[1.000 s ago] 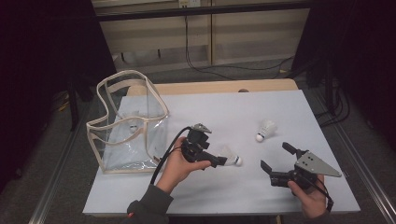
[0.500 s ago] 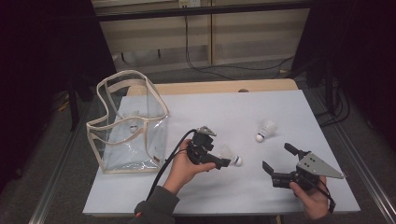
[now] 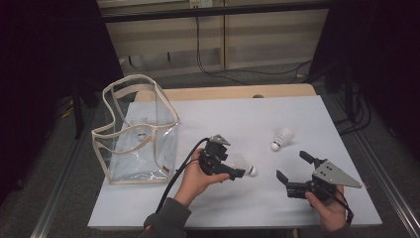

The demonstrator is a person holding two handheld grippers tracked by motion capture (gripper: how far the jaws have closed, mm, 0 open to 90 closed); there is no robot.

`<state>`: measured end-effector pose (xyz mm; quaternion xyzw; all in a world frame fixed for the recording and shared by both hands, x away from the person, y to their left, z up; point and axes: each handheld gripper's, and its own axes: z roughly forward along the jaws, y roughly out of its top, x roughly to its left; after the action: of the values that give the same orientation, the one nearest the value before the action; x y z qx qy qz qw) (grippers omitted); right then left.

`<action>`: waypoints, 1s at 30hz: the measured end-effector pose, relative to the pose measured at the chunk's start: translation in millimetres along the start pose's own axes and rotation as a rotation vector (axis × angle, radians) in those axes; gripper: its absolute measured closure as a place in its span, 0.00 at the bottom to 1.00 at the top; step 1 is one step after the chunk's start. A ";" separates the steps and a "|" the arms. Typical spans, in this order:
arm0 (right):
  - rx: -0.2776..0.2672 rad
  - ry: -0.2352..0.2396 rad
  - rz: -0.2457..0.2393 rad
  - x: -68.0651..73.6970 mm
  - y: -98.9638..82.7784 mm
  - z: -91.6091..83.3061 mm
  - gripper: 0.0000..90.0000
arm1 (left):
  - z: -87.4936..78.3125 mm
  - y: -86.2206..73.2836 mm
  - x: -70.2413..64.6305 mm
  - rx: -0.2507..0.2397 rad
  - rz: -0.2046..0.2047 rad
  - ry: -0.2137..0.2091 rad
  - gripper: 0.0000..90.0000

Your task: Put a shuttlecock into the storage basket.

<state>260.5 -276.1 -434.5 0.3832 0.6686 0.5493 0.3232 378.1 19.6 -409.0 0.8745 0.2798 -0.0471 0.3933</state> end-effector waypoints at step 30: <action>0.001 -0.002 -0.003 -0.3 -0.4 0.1 0.01 | 7.4 -3.5 -4.0 -0.009 0.017 -0.011 0.16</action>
<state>260.7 -276.3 -434.9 0.3832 0.6690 0.5480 0.3244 373.9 14.4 -415.2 0.8748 0.2703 -0.0476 0.3992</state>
